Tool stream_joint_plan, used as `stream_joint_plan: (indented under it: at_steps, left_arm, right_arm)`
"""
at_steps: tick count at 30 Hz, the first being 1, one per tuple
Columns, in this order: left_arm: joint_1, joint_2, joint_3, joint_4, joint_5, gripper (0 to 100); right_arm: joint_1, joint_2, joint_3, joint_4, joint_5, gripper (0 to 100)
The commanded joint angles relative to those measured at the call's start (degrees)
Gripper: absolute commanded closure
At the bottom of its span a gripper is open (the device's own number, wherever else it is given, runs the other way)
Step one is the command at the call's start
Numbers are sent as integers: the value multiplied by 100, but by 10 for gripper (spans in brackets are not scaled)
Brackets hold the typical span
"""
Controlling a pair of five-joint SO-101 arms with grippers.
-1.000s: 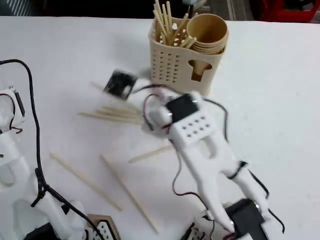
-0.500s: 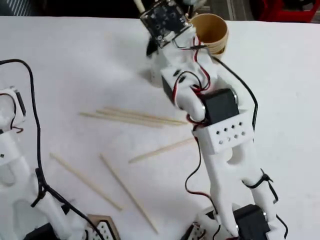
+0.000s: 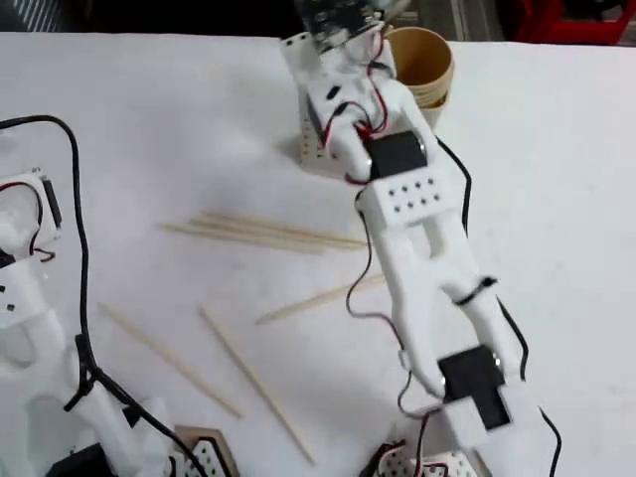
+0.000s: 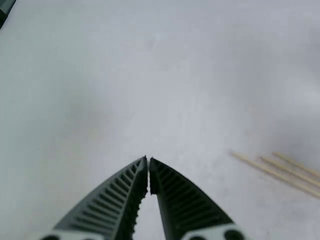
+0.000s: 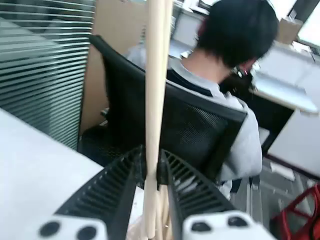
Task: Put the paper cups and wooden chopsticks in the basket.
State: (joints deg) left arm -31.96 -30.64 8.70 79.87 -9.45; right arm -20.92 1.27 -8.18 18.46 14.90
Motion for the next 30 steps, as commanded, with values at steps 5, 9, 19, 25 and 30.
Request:
stream_joint_plan:
  at_steps: [5, 9, 19, 25, 30]
  left_arm:
    - [92, -119, -35, 9, 79, 969]
    - [92, -119, -26, 9, 79, 969]
    - [110, -119, 70, -26, 35, 966]
    - [330, -119, 62, -18, -334, 965]
    - [822, -119, 70, 176, -774, 965]
  right_arm:
    - [374, 637, -308, -356, -290, 979]
    - [374, 980, -308, -295, -281, 931]
    - [374, -75, -273, 1534, -246, 921]
    - [462, -954, -273, 3600, -237, 974]
    - [567, -1349, -273, 4901, -229, 974]
